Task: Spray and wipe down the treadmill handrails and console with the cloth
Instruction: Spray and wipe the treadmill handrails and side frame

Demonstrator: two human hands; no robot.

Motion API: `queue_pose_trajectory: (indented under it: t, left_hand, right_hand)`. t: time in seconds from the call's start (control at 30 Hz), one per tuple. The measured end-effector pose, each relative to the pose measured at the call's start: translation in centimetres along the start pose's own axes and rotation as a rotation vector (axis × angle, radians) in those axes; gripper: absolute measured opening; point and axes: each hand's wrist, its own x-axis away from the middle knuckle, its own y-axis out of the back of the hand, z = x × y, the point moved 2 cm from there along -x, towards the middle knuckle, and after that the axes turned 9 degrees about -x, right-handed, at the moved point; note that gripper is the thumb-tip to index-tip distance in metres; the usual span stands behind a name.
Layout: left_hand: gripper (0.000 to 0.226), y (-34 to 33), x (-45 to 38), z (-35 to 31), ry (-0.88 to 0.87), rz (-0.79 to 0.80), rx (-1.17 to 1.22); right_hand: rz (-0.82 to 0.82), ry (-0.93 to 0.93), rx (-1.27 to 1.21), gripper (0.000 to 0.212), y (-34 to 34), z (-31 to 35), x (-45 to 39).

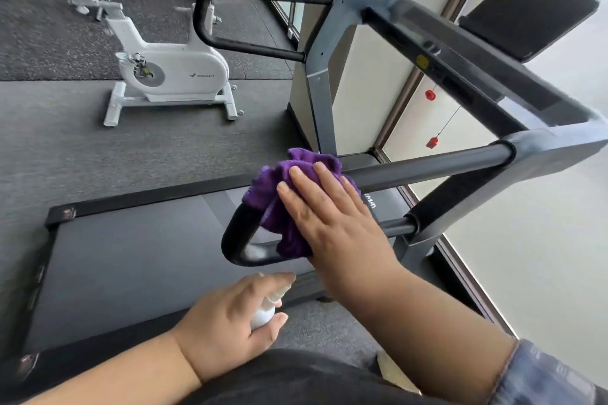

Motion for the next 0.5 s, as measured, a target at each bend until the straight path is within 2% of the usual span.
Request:
queue_pose_trajectory:
  t: [0.13, 0.23, 0.3, 0.5]
  left_hand:
    - [0.06, 0.4, 0.2, 0.3, -0.008, -0.005, 0.008]
    - [0.061, 0.6, 0.4, 0.6, 0.01, -0.04, 0.01]
    - [0.061, 0.7, 0.3, 0.7, -0.002, -0.037, -0.011]
    - [0.054, -0.3, -0.4, 0.5, -0.02, -0.004, -0.027]
  right_hand:
    - [-0.009, -0.256, 0.011, 0.095, 0.7, -4.4, 1.4]
    - [-0.052, -0.319, -0.065, 0.092, 0.5, -4.6, 1.1]
    - [-0.064, -0.289, -0.077, 0.09, -0.1, -3.3, 0.6]
    - [-0.069, -0.04, -0.115, 0.077, -0.8, -0.3, 0.0]
